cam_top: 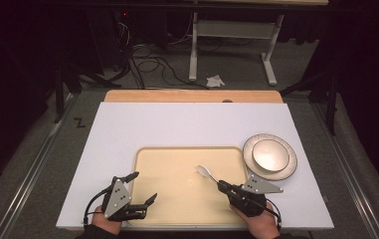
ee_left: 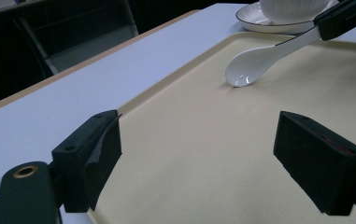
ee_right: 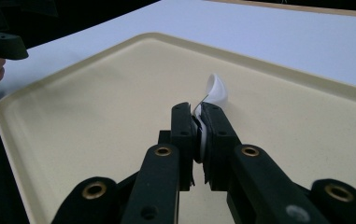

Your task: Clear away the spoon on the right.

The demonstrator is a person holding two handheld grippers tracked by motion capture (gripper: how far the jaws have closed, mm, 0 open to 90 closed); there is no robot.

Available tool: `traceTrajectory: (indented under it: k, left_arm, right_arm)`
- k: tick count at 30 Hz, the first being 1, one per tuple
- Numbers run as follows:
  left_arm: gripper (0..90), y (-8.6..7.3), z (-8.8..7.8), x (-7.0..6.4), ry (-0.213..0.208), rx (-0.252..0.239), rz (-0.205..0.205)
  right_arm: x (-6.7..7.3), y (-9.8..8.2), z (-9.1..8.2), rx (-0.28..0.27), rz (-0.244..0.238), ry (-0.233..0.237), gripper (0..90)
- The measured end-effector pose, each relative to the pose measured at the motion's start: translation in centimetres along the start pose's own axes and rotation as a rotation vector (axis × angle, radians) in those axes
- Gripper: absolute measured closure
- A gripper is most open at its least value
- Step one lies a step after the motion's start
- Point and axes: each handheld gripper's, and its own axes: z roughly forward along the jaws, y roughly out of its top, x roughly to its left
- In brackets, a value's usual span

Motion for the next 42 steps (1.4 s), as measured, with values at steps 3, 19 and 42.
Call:
traceTrajectory:
  k: [3, 19, 42]
  left_arm:
    - [15.9, 0.0, 0.0, 0.0, 0.0, 0.0, 0.0]
    - [15.9, 0.0, 0.0, 0.0, 0.0, 0.0, -0.001]
    - [15.9, 0.0, -0.4, 0.2, -0.002, -0.015, -0.009]
  right_arm:
    - [0.0, 0.0, 0.0, 0.002, -0.001, 0.0, 85.9]
    - [-0.6, 0.1, -0.5, -0.013, 0.036, -0.014, 67.4]
    - [-1.0, 4.2, 8.7, 0.305, -0.104, -0.094, 90.0]
